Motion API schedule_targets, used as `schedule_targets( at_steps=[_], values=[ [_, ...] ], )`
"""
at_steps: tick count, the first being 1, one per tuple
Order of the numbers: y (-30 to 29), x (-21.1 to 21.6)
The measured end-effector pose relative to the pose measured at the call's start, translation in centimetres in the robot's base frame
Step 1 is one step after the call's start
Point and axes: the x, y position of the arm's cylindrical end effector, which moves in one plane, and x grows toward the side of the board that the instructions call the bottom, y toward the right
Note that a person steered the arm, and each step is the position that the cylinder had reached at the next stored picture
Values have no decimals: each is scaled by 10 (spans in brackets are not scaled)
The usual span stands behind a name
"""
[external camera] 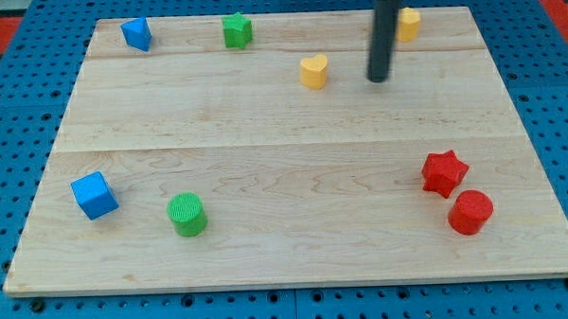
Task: Move the red star to the top of the blue cube
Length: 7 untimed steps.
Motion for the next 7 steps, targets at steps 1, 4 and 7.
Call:
schedule_targets(
  at_steps=[1,4,7],
  values=[
    [82,71],
    [-8,157],
    [-72,179]
  ],
)
